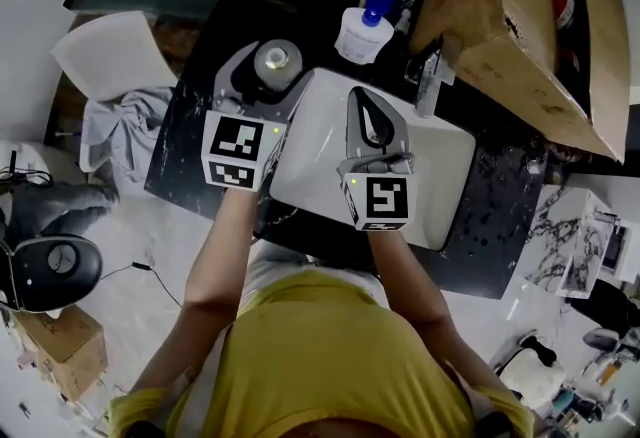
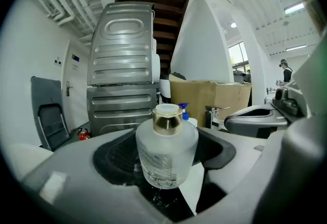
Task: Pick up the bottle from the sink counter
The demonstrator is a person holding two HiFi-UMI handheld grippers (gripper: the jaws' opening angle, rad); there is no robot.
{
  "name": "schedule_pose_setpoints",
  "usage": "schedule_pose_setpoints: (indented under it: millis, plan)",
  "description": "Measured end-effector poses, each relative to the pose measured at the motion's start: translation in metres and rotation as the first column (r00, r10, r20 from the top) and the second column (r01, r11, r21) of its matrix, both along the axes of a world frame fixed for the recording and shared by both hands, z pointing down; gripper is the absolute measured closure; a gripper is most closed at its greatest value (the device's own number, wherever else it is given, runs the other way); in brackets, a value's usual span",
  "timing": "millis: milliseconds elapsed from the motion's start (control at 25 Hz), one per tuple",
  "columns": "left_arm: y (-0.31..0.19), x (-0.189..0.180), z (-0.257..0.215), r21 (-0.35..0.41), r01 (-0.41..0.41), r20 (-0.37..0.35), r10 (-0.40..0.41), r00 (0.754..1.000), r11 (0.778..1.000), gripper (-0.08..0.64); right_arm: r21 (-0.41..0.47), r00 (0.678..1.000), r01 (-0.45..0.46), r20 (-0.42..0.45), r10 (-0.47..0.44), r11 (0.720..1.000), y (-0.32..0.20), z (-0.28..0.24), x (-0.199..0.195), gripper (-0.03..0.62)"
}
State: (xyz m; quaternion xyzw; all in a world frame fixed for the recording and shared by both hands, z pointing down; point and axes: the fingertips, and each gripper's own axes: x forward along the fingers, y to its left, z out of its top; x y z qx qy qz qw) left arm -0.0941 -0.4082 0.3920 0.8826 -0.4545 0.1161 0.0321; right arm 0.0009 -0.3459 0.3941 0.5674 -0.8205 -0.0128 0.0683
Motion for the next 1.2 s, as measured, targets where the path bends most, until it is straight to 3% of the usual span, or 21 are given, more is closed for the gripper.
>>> schedule_pose_setpoints:
  millis: [400, 520, 760, 1200]
  plan:
    - [0.073, -0.016, -0.047, 0.097, 0.077, -0.027, -0.075, 0.997, 0.992, 0.222, 0.061, 1.0, -0.019, -0.007, 0.019, 0.998, 0.042, -0.043, 0.006, 0.592]
    - [0.092, -0.022, -0.045, 0.085, 0.094, -0.05, -0.09, 0.995, 0.992, 0.222, 0.07, 1.0, -0.01, -0.014, 0.011, 0.997, 0.056, -0.047, 0.004, 0.592]
    - [0.12, -0.028, -0.029, 0.05, 0.093, -0.027, -0.092, 0.995, 0.994, 0.222, 0.055, 1.0, 0.0, -0.019, 0.001, 0.998, 0.08, -0.044, 0.001, 0.592]
    - [0.12, -0.02, -0.029, 0.061, 0.074, -0.032, -0.072, 0.997, 0.995, 0.222, 0.073, 1.0, 0.018, -0.012, -0.017, 0.997, 0.083, -0.049, -0.004, 0.592]
